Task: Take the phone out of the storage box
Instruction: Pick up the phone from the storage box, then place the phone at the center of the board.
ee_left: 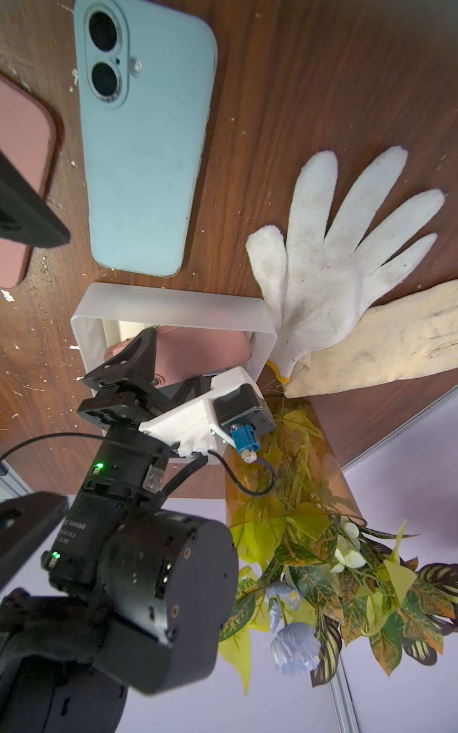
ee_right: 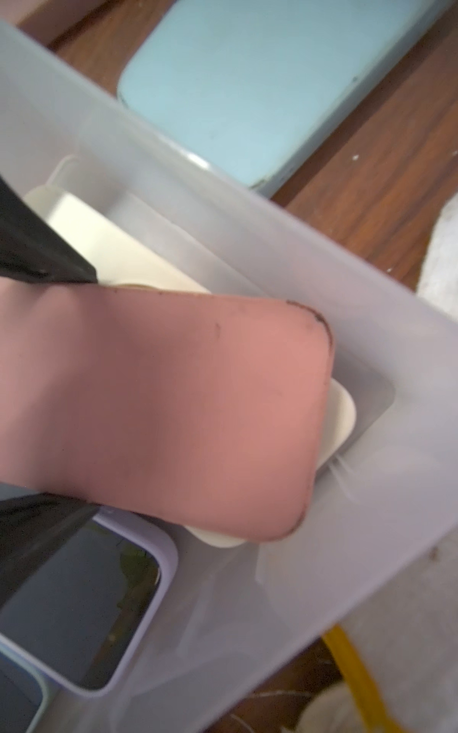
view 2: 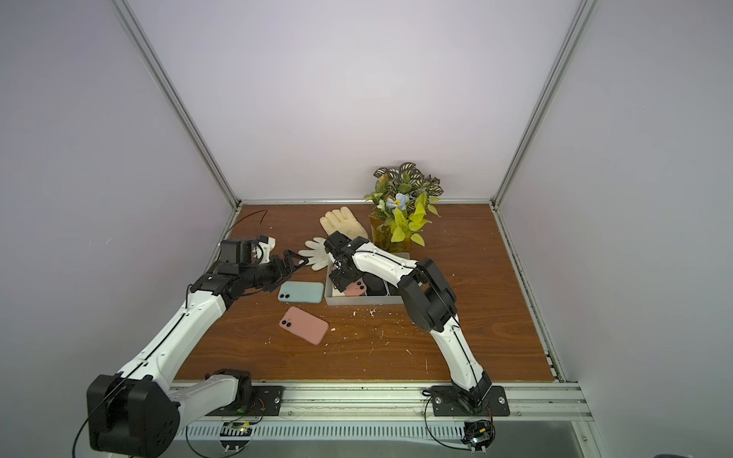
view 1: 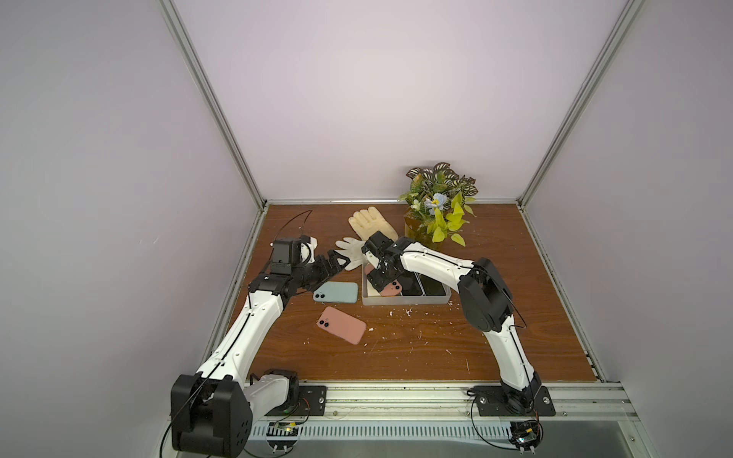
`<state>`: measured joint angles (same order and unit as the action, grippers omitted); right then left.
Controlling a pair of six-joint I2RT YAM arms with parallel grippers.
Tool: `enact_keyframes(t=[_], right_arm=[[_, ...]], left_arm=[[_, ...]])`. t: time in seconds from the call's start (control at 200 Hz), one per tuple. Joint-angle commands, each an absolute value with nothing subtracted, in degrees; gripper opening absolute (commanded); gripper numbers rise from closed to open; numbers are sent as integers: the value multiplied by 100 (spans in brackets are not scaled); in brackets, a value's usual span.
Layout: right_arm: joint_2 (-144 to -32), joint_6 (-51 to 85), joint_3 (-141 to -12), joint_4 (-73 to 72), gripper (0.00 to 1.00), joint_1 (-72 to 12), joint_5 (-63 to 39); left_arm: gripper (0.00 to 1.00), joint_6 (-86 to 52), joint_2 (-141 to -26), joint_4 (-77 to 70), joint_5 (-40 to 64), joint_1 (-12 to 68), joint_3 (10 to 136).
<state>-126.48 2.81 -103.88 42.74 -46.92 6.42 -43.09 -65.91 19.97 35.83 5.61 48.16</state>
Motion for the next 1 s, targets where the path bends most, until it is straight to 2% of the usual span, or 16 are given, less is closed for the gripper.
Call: enact_keyframes(t=[0.0, 0.19, 0.6, 0.821, 0.996], right_arm=[[-11876, -121, -10366, 4465, 56, -4663, 1011], [-11231, -501, -10254, 4482, 56, -4658, 1045], [-9613, -946, -9160, 4298, 56, -4663, -603], [-9295, -982, -8908, 4263, 56, -4702, -1064], [-9195, -1006, -8833, 4210, 56, -4786, -1239]], left_arm=[[99, -4488, -6767, 1514, 4039, 516, 4679], [99, -4591, -7113, 974, 4588, 519, 4672], [97, -4150, -7911, 653, 5624, 661, 5042], [95, -4351, -8219, 106, 6048, 1096, 5226], [89, -4439, -8496, -64, 6363, 1388, 5369]])
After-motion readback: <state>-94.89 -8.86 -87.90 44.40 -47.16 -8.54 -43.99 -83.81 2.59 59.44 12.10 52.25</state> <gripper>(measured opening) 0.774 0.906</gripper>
